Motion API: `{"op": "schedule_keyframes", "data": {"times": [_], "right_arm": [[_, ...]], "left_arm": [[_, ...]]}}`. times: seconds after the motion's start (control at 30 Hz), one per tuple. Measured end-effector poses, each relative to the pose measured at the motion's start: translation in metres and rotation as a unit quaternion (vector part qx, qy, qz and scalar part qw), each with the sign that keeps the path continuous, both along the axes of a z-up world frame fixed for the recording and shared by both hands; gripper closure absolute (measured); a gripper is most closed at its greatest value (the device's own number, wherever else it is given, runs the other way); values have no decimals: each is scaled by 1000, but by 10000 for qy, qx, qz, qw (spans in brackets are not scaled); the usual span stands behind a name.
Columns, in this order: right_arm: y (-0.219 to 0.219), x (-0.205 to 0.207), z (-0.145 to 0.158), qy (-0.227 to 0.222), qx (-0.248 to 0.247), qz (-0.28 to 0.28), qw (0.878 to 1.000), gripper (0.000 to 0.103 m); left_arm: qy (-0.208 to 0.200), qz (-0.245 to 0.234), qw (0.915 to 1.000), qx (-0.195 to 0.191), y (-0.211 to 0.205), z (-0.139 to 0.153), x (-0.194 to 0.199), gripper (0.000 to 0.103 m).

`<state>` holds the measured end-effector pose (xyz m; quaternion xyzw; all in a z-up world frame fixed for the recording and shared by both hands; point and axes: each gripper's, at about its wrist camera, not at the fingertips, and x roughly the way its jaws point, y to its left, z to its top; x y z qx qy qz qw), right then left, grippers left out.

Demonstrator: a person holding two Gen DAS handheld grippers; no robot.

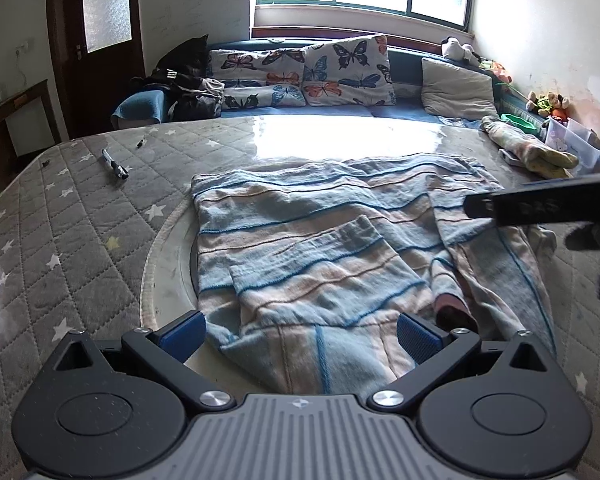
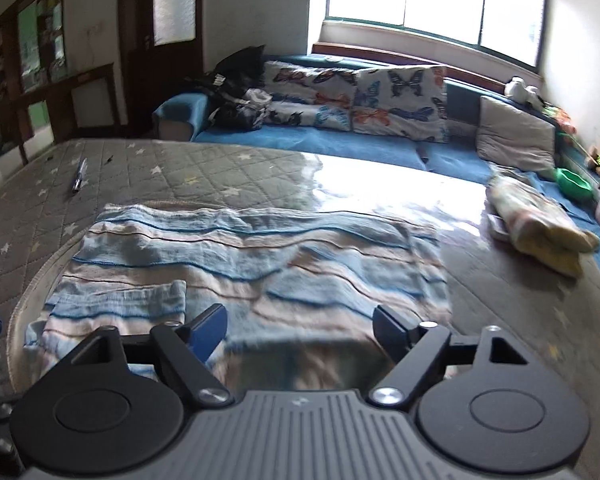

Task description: Fold clothes

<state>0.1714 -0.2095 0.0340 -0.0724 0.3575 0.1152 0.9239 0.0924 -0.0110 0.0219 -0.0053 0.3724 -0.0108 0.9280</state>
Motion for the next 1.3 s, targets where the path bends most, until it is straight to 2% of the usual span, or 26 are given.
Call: {"op": "schedule_keyframes", "data": {"times": [0.07,0.2,0.33,0.4,0.47,0.5,0.57,0.67,0.83,1.13,1.23,1.3], "right_arm": [[8,15,1,3,-51,85,10000,34],[20,34,-10,207,-146,139,9996,40],[37,45,-27,350,-495,216,9979,44],[42,47,-34,363,-756,204,9963,53],[38,46,-36,346,-785,124,9962,66],[35,46,-37,337,-798,85,9962,68],[26,43,-33,323,-595,-6,9977,82],[12,36,-25,233,-321,-151,9991,94],[-10,20,-12,21,-36,-374,9993,97],[-84,-32,16,-447,510,-965,9930,98],[-107,-48,17,-496,621,-1188,9897,99],[-123,-60,14,-474,634,-1340,9878,99]], "left_arm": [[21,26,10000,-25,2,-2,4,0],[81,57,9999,-80,6,-5,10,0],[124,44,9999,-83,6,-8,13,0],[136,34,9999,-72,6,-9,15,0],[136,31,9999,-62,7,-9,17,0],[136,33,9999,-61,7,-10,18,0],[138,39,9999,-55,9,-10,21,0],[129,54,9999,-77,10,-9,26,1],[126,50,9998,-142,8,-5,36,6],[199,-148,9990,-375,-11,-3,69,27],[354,-219,9980,-485,-22,-8,82,29],[393,-252,9980,-416,-31,-10,89,29]]}}
